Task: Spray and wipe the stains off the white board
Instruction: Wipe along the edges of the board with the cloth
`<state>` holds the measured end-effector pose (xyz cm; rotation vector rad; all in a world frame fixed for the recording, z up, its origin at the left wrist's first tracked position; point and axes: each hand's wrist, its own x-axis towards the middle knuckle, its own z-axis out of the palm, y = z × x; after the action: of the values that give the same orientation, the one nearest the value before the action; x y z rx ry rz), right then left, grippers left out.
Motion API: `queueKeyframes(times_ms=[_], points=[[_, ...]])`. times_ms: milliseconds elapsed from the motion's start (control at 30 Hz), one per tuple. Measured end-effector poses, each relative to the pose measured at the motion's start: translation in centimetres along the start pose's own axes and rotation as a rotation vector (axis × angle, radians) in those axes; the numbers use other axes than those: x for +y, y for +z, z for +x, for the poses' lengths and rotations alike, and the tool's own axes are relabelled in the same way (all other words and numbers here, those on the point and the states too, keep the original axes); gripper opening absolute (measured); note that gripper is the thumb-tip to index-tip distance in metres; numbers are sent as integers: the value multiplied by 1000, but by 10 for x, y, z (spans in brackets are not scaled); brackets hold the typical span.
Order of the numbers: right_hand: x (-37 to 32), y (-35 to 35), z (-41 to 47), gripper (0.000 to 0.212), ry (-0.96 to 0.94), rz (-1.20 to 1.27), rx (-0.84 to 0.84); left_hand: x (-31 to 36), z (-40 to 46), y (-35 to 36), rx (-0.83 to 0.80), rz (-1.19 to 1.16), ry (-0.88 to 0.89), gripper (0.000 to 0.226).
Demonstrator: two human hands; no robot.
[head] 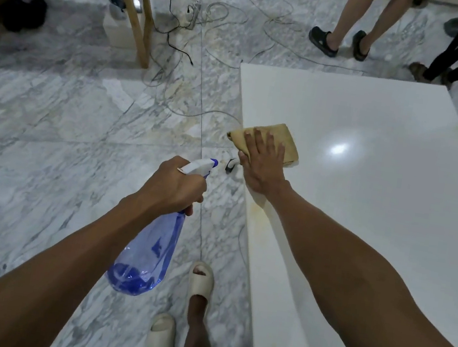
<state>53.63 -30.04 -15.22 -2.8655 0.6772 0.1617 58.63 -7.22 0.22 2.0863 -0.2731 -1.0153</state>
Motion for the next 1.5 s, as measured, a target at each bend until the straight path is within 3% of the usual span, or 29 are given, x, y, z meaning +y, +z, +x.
queueKeyframes(times_ms=[67, 200, 333, 667, 933, 1100, 1267, 1400, 1500], points=[[-3, 6, -32, 64, 24, 4, 5, -10, -22, 8, -17, 1, 9, 26], [-11, 15, -83, 74, 41, -2, 31, -24, -53, 19, -38, 22, 19, 31], [-15, 26, -133, 67, 59, -3, 10, -41, -87, 33, -64, 54, 46, 30], [-24, 43, -262, 77, 72, 9, -10, -70, -166, 79, -88, 38, 16, 25], [-25, 64, -369, 65, 74, -10, -10, -97, -253, 122, -88, 11, 34, 59], [-30, 71, -442, 74, 89, -16, -30, -117, -306, 146, -109, -14, -5, 39], [-36, 78, -501, 67, 96, 19, -1, -137, -348, 166, -142, -10, 7, 54], [-38, 87, -546, 66, 105, 24, 14, -154, -375, 178, -159, 22, 3, 35], [-40, 93, -580, 65, 130, 2, 15, -167, -400, 183, -175, 47, 17, 47]])
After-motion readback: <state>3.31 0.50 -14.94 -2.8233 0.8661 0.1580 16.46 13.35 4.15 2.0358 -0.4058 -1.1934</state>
